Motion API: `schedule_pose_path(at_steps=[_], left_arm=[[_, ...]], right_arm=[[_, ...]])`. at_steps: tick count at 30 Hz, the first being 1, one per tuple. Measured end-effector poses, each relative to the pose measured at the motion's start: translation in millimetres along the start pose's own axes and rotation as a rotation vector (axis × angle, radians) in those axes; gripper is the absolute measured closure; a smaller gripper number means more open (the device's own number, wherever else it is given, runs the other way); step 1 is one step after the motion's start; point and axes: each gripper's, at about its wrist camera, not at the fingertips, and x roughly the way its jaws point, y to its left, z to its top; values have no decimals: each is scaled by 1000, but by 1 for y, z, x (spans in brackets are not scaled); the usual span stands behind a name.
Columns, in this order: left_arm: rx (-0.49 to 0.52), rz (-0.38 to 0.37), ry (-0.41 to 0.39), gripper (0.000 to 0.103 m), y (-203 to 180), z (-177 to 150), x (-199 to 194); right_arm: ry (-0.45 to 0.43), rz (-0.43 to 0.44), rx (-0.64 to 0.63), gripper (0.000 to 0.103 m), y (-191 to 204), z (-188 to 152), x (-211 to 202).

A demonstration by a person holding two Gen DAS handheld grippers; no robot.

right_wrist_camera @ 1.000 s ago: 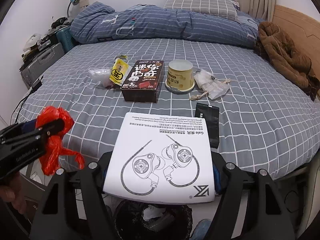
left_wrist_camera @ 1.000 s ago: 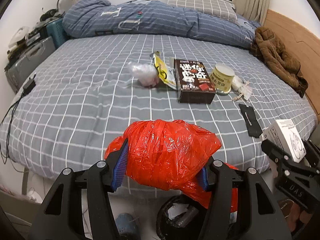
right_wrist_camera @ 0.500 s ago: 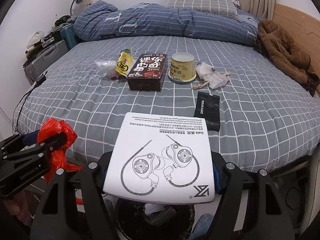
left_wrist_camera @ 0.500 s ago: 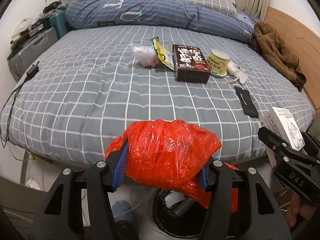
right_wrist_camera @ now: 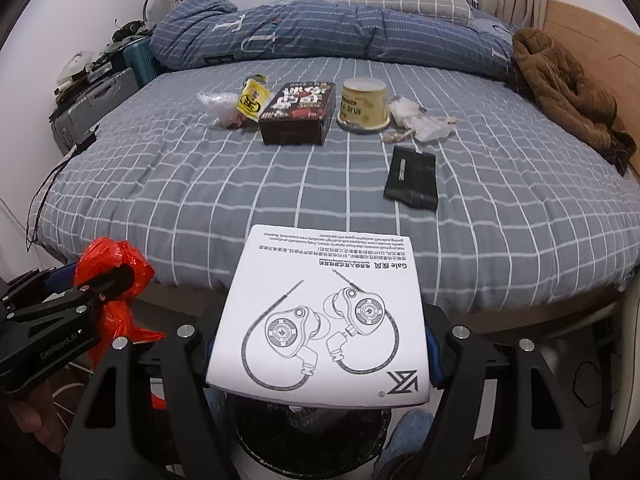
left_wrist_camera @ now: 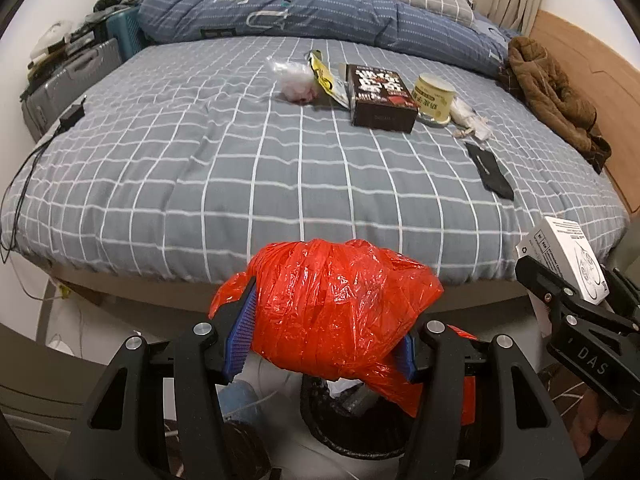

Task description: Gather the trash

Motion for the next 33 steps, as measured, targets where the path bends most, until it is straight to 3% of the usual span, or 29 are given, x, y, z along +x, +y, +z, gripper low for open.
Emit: schedule_pose_path(at_steps=[19, 30, 33], left_arm=[[-17, -2, 77, 47, 6, -61, 23], [-43, 52, 108, 47, 29, -74, 35], [-41, 59, 119, 47, 28, -76, 39]], right_arm=[[122, 13, -15, 34, 1, -76, 31], [184, 50, -43, 33, 18, -89, 54], [182, 40, -57, 28, 21, -89, 55]])
